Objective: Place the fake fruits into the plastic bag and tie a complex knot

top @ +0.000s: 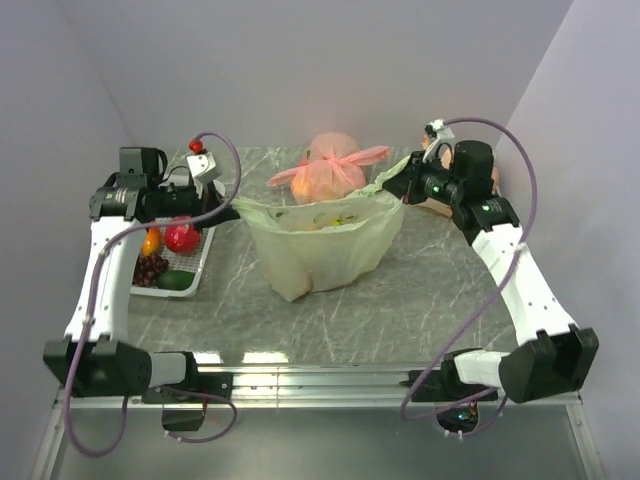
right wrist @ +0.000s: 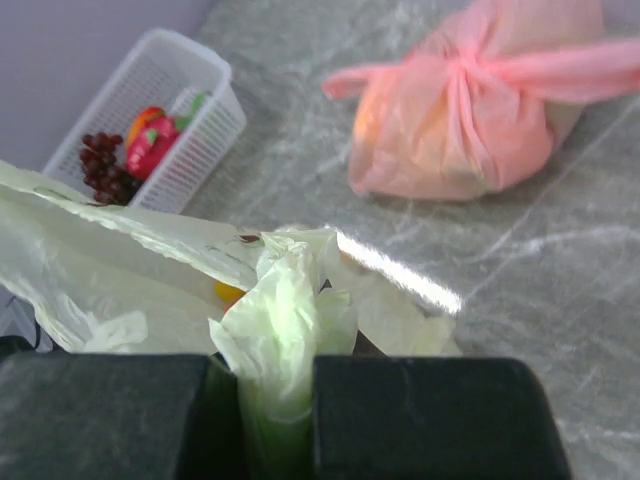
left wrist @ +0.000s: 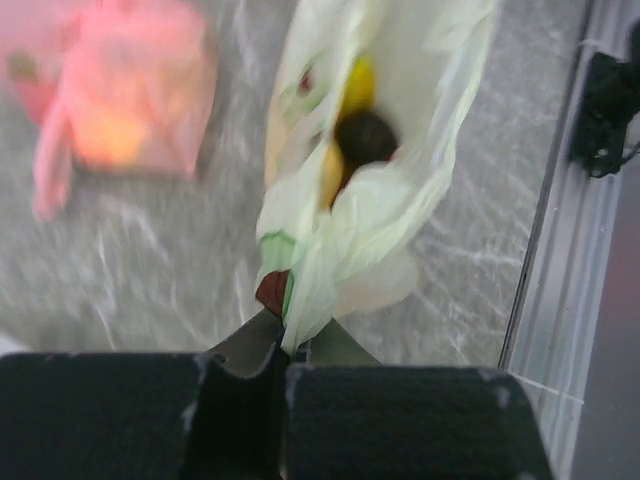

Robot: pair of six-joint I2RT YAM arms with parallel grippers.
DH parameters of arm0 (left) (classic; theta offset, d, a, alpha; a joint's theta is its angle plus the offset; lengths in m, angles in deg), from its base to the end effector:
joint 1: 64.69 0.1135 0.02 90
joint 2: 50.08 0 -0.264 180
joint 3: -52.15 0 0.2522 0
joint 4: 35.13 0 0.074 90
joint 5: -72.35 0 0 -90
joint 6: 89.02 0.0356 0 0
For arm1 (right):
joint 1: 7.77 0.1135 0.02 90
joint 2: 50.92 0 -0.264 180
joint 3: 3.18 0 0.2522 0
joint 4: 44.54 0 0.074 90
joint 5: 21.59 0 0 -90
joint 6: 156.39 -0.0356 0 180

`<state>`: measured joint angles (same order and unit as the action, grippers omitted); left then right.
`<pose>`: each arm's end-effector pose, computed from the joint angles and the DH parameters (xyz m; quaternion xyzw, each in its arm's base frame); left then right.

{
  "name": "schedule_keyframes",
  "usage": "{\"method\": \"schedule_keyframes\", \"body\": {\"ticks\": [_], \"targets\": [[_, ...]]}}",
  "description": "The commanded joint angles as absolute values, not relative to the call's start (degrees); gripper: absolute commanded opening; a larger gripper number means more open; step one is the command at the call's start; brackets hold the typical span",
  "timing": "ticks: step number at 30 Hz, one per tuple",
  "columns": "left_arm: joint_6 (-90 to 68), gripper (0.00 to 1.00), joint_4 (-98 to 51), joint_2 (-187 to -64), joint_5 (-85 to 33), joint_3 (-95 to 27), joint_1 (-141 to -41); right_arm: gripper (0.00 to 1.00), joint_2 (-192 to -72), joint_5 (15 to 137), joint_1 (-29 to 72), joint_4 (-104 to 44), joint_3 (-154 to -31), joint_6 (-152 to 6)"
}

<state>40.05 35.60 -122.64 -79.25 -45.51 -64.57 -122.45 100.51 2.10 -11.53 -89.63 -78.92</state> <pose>0.2329 -0.0308 0.4073 0.4475 0.6854 -0.3379 0.4646 0.2717 0.0665 0.3965 -0.1442 0.7815 0.3291 0.5100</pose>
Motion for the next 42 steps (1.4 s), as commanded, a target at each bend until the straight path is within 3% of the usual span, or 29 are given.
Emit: {"method": "schedule_keyframes", "body": {"ticks": [1, 5, 8, 9, 10, 11, 12, 15, 18, 28, 33, 38, 42], "targets": [[37.38, 0.00, 29.36, -126.89, -75.22, -40.28, -59.60, 0.00, -126.41, 98.12, 1.64, -12.23, -86.99, -79.04], [40.26, 0.01, 32.92, -131.46, -73.63, -44.65, -56.16, 0.00, -127.12, 100.13, 1.64, -14.16, -86.64, -80.97], [43.61, 0.34, 35.23, -132.88, -75.73, -51.07, -56.16, 0.00, -127.65, 100.49, 1.72, -15.13, -87.69, -82.12], [43.00, 0.60, 34.01, -132.88, -75.74, -54.22, -56.25, 0.00, -128.00, 100.58, 1.72, -15.31, -88.56, -82.47], [40.04, 0.71, 32.44, -132.79, -75.31, -55.73, -56.51, 0.00, -128.17, 100.49, 1.81, -15.57, -88.92, -82.56], [38.18, 0.95, 30.85, -132.61, -73.48, -56.87, -57.38, 0.00, -128.26, 100.23, 1.81, -15.66, -89.36, -83.17], [35.47, 0.99, 27.53, -132.44, -72.15, -58.80, -58.17, 0.00, -128.26, 100.14, 1.90, -15.66, -89.54, -83.44], [35.35, 0.99, 26.62, -132.61, -64.79, -65.02, -64.22, 0.00, -128.35, 99.79, 1.99, -15.66, -89.71, -84.40], [35.00, 0.99, 28.11, -134.72, -53.29, -70.05, -77.93, 0.00, -128.44, 99.70, 1.99, -15.40, -89.80, -84.93], [36.58, 0.99, 24.96, -144.21, -50.18, -66.73, -99.73, 0.00, -127.56, 99.08, 2.07, -15.57, -89.80, -86.07], [36.84, 0.99, 12.33, -147.63, -38.14, -60.42, -104.41, 0.00, -127.03, 100.05, 2.08, -15.66, -89.28, -86.43], [35.79, 0.99, 9.49, -153.70, -31.11, -62.95, -103.80, 0.00, -125.37, 100.84, 2.07, -15.40, -88.13, -84.50], [31.14, 0.99, 8.68, -157.83, -34.67, -68.29, -100.11, 0.00, -124.66, 101.81, 2.07, -15.31, -87.26, -82.30]]}}
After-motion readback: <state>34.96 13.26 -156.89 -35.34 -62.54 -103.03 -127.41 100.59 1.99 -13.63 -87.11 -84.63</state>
